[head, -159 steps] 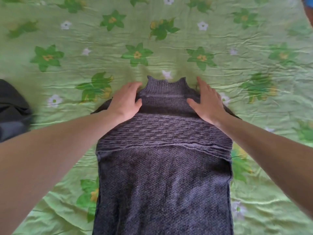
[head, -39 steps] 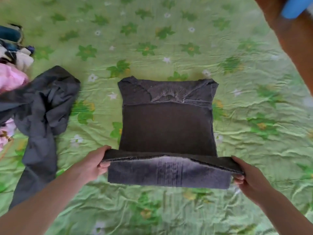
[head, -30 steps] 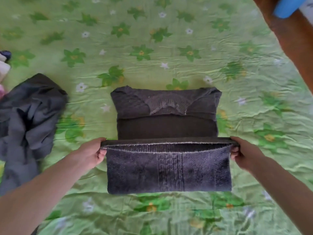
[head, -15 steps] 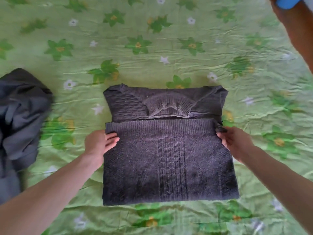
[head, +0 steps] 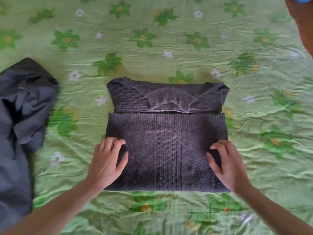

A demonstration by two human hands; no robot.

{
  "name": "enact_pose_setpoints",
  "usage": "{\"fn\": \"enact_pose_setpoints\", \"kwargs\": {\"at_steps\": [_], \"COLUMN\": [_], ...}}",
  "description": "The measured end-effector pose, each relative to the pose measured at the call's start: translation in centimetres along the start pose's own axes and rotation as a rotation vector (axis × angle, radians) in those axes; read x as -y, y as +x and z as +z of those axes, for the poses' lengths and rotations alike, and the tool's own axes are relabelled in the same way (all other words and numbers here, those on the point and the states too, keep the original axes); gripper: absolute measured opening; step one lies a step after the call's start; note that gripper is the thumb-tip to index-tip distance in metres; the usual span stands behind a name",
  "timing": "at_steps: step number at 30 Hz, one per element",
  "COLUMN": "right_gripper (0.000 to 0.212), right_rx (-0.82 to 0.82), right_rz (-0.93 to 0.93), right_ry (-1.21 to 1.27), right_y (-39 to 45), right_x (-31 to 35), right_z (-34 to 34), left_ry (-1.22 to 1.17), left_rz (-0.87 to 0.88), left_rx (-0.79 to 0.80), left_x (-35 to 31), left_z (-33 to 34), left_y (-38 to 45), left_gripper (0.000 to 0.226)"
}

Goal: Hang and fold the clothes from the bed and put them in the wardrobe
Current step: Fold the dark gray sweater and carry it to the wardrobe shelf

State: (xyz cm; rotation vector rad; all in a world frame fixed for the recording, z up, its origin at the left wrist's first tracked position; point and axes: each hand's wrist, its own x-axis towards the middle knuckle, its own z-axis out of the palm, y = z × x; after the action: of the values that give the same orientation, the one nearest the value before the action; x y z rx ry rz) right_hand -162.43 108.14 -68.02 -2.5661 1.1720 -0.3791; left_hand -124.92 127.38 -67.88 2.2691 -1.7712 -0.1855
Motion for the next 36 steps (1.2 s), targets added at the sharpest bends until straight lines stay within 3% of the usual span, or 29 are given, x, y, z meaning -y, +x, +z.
{"fn": "enact_pose_setpoints", "kwargs": {"at_steps": [4, 7, 13, 15, 17, 20, 25, 28, 32, 36], "right_gripper": [0.067, 0.082, 0.057, 0.05, 0.041, 0.025, 0.012, 0.009, 0.019, 0.026], "right_rx": [0.297, 0.328, 0.285, 0.255, 0.226, 0.127, -0.062, -0.165, -0.307, -0.334], "right_rz": [-0.249, -0.332, -0.266, -0.204, -0.025, 0.398, 0.687, 0.738, 0.709, 0.692], "right_ry": [-0.183, -0.263, -0.216, -0.083, 0.107, 0.402, 0.666, 0.698, 0.612, 0.438], "right_y": [-5.1, -6.6, -6.1, -6.0, -5.8, -3.9, 1.1, 4.5, 9.8, 15.0], "right_x": [-1.3, -2.5, -2.4, -2.1, -1.9, -0.9, -0.3, 0.2, 0.6, -0.8], "right_z": [0.1, -0.4, -1.6, -2.3, -3.5, -5.7, -6.3, -5.6, -4.5, -3.4], "left_ry": [0.153, 0.224, 0.163, 0.084, -0.057, -0.323, -0.766, -0.859, -0.852, -0.615], "left_rz": [0.371, 0.398, 0.263, 0.234, 0.162, -0.095, -0.467, -0.651, -0.689, -0.719], "left_rx": [0.207, 0.244, 0.239, 0.248, 0.245, 0.123, 0.006, -0.107, -0.256, -0.368], "left_x": [-0.4, 0.5, 0.9, 1.2, 1.6, 1.9, 0.9, 0.6, 0.4, 1.0], "left_z": [0.9, 1.2, 0.2, -0.5, -1.6, -3.3, -5.5, -5.7, -5.4, -4.3], "left_y": [-4.6, -6.4, -6.6, -6.5, -6.1, -4.5, 0.3, 3.9, 9.6, 15.0], "left_gripper": [0.068, 0.092, 0.106, 0.102, 0.087, 0.051, 0.008, 0.012, 0.017, 0.025]}}
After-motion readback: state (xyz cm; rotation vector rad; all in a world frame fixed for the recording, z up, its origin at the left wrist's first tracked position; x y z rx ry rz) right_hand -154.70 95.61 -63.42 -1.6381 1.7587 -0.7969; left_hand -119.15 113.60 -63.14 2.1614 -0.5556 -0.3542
